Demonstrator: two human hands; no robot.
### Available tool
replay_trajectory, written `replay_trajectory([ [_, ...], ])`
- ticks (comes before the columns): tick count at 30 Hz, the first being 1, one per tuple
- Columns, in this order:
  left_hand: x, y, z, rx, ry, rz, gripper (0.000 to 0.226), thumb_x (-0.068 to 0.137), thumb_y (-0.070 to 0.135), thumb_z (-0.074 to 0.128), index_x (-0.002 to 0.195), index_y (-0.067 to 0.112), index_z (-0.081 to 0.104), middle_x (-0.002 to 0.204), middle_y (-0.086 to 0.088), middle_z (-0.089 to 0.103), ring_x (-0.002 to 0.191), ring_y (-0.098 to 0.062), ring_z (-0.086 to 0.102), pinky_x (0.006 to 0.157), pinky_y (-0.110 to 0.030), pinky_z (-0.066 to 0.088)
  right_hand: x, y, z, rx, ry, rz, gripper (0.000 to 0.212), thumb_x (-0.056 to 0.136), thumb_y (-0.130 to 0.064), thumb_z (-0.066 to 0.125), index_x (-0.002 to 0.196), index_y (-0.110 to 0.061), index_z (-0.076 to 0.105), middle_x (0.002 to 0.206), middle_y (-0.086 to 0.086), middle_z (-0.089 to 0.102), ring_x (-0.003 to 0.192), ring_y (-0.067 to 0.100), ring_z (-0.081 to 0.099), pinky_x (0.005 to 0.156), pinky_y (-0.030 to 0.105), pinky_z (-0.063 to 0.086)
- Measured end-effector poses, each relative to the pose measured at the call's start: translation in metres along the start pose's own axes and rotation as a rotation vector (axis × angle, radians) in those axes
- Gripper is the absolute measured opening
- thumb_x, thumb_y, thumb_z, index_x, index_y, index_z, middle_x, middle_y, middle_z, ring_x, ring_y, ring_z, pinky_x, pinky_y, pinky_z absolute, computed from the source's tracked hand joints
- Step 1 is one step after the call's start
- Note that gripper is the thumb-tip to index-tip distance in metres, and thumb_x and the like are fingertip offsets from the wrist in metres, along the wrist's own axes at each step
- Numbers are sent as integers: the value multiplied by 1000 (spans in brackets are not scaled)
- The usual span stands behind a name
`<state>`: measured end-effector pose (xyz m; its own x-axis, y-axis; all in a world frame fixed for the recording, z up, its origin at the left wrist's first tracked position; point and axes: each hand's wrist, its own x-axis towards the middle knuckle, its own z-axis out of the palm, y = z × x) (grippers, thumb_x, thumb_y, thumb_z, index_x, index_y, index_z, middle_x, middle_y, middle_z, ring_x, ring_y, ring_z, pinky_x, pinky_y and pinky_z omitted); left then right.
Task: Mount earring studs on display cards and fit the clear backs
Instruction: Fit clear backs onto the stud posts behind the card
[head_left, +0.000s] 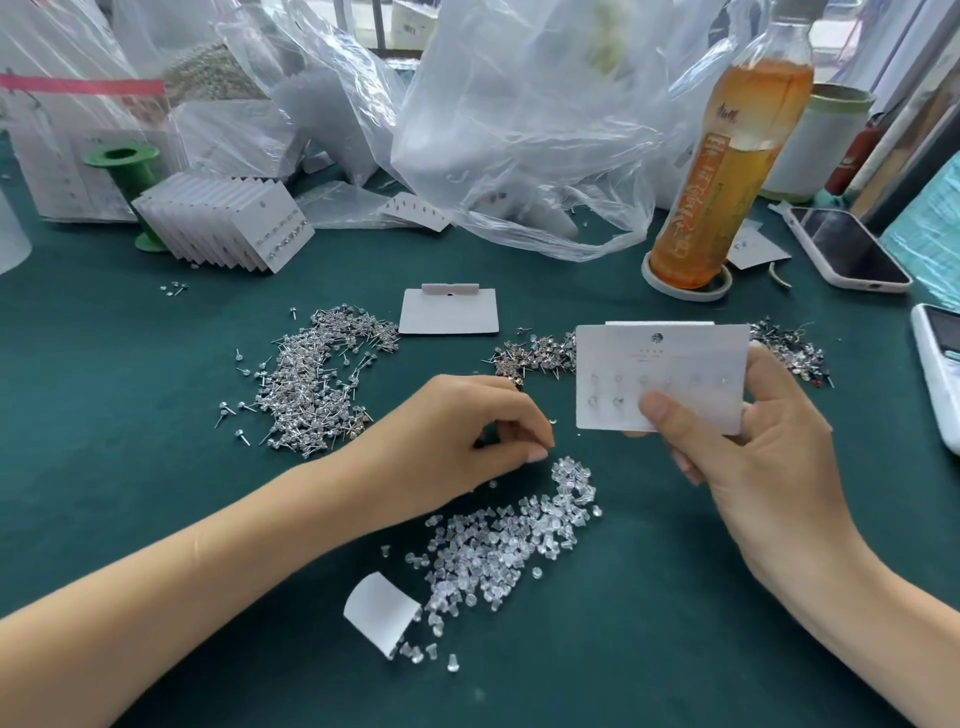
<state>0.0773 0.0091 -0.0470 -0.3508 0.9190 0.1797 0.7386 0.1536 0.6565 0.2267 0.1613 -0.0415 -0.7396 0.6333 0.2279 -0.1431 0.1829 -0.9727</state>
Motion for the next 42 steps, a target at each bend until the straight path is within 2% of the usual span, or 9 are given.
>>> replay_trajectory([
  [6, 5, 3, -3, -25, -63, 37, 6, 82, 16, 72, 86, 20, 73, 86, 10, 64, 78, -6, 62, 73, -19, 49, 0, 6, 4, -3, 10, -4, 24, 66, -32, 72, 85, -44, 63, 73, -8, 71, 42, 5, 46, 41, 13, 36],
  [14, 5, 5, -4, 5, -100, 64, 10, 83, 16, 71, 92, 19, 74, 90, 10, 64, 80, -4, 63, 76, -15, 48, 1, 10, 1, 24, -30, 6, 24, 67, -34, 72, 88, -42, 64, 73, -7, 70, 42, 7, 41, 39, 15, 35],
  [25, 7, 4, 2, -47, -34, 51, 6, 85, 11, 68, 87, 16, 68, 79, 10, 62, 68, -6, 55, 64, -14, 42, 0, 7, 1, 36, -24, -37, 24, 68, -31, 73, 89, -38, 63, 72, -10, 70, 42, 5, 43, 40, 14, 36],
  [28, 7, 3, -3, -221, 16, -64, 4, 85, 9, 66, 89, 12, 67, 79, 1, 68, 70, -16, 61, 66, -29, 52, -7, 8, 0, -70, -19, -251, 28, 76, -30, 79, 90, -43, 60, 82, -21, 70, 57, -2, 59, 48, 8, 43],
  [30, 9, 3, -8, -383, 34, -148, 4, 85, 7, 65, 88, 9, 66, 79, 1, 69, 70, -13, 63, 65, -21, 52, -10, 8, -1, -265, -102, -561, 23, 82, -27, 71, 97, -35, 55, 92, -22, 65, 72, -6, 60, 60, 6, 47],
  [33, 11, 7, -14, -521, -6, -216, 5, 84, 15, 63, 80, 14, 64, 71, 8, 65, 68, -5, 60, 64, -13, 46, -11, 11, -6, -494, -417, -1010, 12, 95, -7, 53, 103, -15, 54, 83, 1, 67, 60, 22, 49, 55, 23, 44],
  [34, 10, 9, -15, -537, -47, -209, 6, 83, 19, 63, 79, 15, 64, 72, 8, 65, 69, -5, 59, 64, -14, 45, -10, 11, -7, -585, -457, -1109, 11, 95, -5, 52, 103, -11, 54, 78, 9, 67, 56, 26, 45, 51, 28, 43],
  [37, 5, 17, -13, -601, -169, -165, 7, 82, 19, 63, 83, 12, 64, 76, 6, 66, 74, -6, 60, 69, -12, 45, -12, 9, -6, -805, -427, -1280, 21, 86, -3, 61, 103, -12, 53, 68, 11, 65, 50, 27, 43, 46, 32, 44],
  [42, -2, 26, -9, -567, -293, -152, 8, 83, 21, 62, 86, 13, 64, 76, 7, 64, 71, -6, 57, 66, -16, 46, -14, 11, -6, -878, -451, -1331, 22, 87, -4, 60, 106, -12, 52, 63, 9, 64, 49, 26, 47, 46, 33, 46],
])
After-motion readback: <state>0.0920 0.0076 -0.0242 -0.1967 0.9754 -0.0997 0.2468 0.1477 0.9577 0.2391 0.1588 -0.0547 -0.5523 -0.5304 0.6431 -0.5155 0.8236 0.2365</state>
